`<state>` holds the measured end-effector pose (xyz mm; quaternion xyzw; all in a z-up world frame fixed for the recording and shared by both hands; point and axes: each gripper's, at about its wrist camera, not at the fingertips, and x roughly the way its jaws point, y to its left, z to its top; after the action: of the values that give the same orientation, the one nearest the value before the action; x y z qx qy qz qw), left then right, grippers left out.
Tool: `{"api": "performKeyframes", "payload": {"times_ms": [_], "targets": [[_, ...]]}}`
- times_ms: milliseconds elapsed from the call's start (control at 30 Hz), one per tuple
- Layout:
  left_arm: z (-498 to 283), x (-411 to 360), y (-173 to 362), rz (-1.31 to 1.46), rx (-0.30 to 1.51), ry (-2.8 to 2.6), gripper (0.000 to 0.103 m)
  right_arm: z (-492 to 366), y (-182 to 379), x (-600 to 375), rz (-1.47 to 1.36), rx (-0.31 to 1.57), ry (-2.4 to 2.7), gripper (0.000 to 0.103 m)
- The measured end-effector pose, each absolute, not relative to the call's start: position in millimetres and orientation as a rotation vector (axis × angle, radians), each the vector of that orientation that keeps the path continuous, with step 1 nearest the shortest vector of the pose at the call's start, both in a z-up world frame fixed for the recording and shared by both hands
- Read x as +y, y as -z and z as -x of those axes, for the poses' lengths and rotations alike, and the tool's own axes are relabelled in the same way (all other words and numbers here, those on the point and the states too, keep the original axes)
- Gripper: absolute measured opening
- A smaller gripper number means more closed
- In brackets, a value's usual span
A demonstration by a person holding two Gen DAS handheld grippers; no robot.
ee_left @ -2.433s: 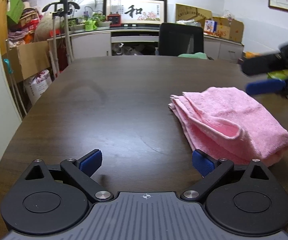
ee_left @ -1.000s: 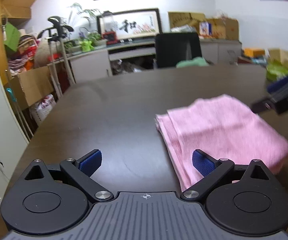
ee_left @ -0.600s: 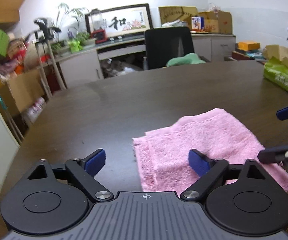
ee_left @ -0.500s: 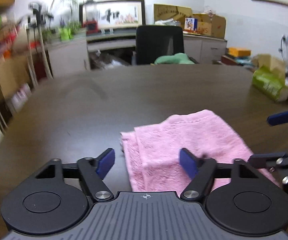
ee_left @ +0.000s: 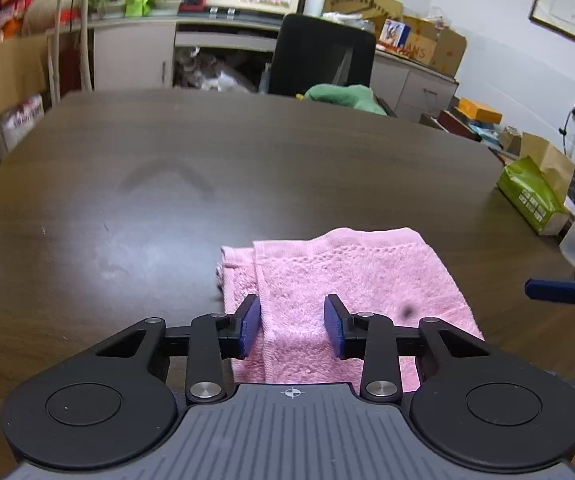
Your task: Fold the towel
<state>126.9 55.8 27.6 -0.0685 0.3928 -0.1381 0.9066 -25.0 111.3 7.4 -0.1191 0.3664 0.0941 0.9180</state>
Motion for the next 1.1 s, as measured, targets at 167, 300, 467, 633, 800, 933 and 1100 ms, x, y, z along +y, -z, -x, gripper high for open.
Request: {"api": "performKeyframes", "payload": {"times_ms": [167, 300, 467, 633, 800, 933, 1100], "targets": [[-127, 57, -27, 0.150, 0.832, 0.263, 0.037, 29, -8, 109, 0.240, 0.739, -0.199, 0.088], [-124, 57, -26, 0.147, 0.840, 0.254, 0.043, 32, -10, 108, 0.237, 0.730, -0.201, 0.089], [-124, 50, -23, 0.136, 0.843, 0.250, 0.038, 33, -11, 106, 0.232, 0.722, -0.196, 0.089], [-122, 55, -29, 0.171, 0.812, 0.216, 0.013, 36, -14, 104, 0.232, 0.714, -0.188, 0.089], [-114, 58, -33, 0.210, 0.774, 0.215, 0.007, 38, -18, 103, 0.216, 0.699, -0.176, 0.089], [-99, 67, -44, 0.285, 0.708, 0.170, 0.007, 40, -18, 105, 0.218, 0.695, -0.175, 0.090], [-104, 66, -34, 0.245, 0.708, 0.111, 0.007, 38, -17, 107, 0.210, 0.689, -0.178, 0.090]]}}
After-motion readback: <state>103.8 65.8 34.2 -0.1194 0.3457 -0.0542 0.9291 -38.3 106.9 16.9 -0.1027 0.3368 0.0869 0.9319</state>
